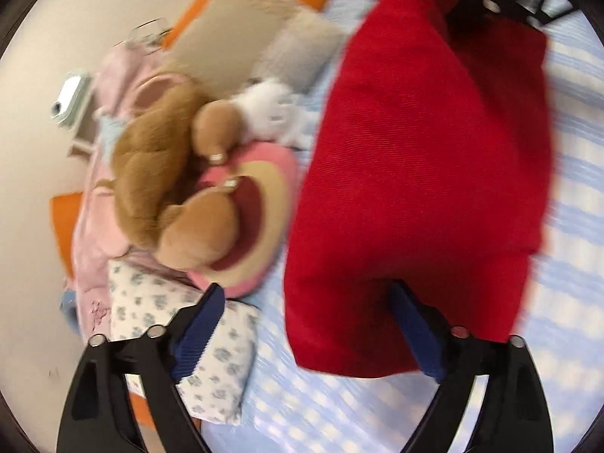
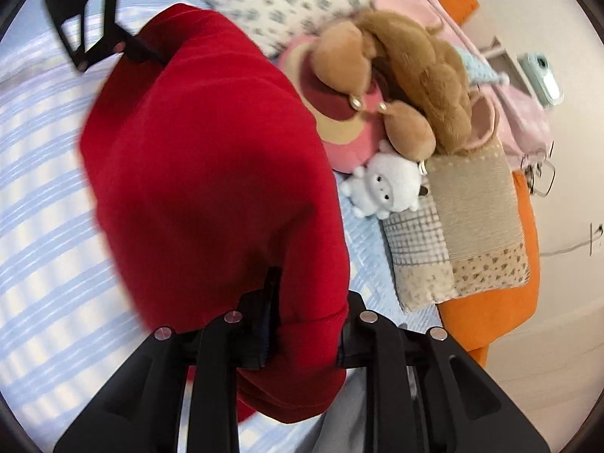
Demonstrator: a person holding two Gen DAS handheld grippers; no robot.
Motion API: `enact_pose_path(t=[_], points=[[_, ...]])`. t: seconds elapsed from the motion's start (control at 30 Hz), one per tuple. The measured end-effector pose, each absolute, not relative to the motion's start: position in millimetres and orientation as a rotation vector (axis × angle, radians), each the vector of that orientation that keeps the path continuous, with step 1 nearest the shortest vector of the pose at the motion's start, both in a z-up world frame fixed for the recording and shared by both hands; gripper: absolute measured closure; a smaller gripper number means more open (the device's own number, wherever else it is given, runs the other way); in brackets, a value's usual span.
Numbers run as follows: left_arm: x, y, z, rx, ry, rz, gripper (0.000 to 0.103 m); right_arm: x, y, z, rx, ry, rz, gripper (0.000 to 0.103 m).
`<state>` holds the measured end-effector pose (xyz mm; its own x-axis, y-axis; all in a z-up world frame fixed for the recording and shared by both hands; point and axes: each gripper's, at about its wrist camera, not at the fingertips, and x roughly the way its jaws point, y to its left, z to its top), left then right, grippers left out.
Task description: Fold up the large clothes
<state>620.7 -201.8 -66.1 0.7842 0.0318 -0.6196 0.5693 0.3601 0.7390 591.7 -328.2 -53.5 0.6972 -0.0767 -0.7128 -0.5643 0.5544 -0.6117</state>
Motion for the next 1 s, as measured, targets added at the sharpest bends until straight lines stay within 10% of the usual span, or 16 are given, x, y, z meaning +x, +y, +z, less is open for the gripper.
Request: enact_pose_path(t=[0.23, 0.4, 0.5, 0.57, 0.6, 0.67, 0.83, 1.0], points=[[703.2, -219.3, -113.6, 1.087, 0.593, -0.213, 0.018, 690.8, -335.4, -111.1, -0.911, 0.774, 0.17, 0.068], [728.0, -228.8, -169.0, 1.017, 0.656, -0.214, 0.07, 724.7, -331.9, -167.7, -0.877, 0.786, 0.082, 0.06], [723.4, -224.0, -172.9, 0.937, 0.623, -0.192, 0.073, 728.1, -342.0, -181.8, -0.769, 0.76, 0.071, 0.06], [723.5, -217.6, -163.6, 0.878, 0.631, -0.195, 0.064, 726.4, -353.7, -173.5, -0.683, 0.745, 0.062, 0.053], [722.9, -213.5, -157.0, 0.862, 0.627, -0.175, 0.044, 726.5, -358.2, -168.1, -0.649, 0.747, 0.063, 0.047], [713.4, -203.2, -127.8, 0.78, 0.609, -0.185, 0.009, 716.5, -375.5, -139.3, -0.528, 0.711, 0.073, 0.004], [690.4, -182.4, -45.0, 0.562, 0.507, -0.186, 0.005, 687.7, -427.3, -56.2, -0.179, 0.58, 0.118, 0.008], [691.2, -202.3, -34.1, 0.367, 0.574, -0.257, 0.005, 690.0, -446.4, -40.3, 0.114, 0.603, 0.197, 0.066]])
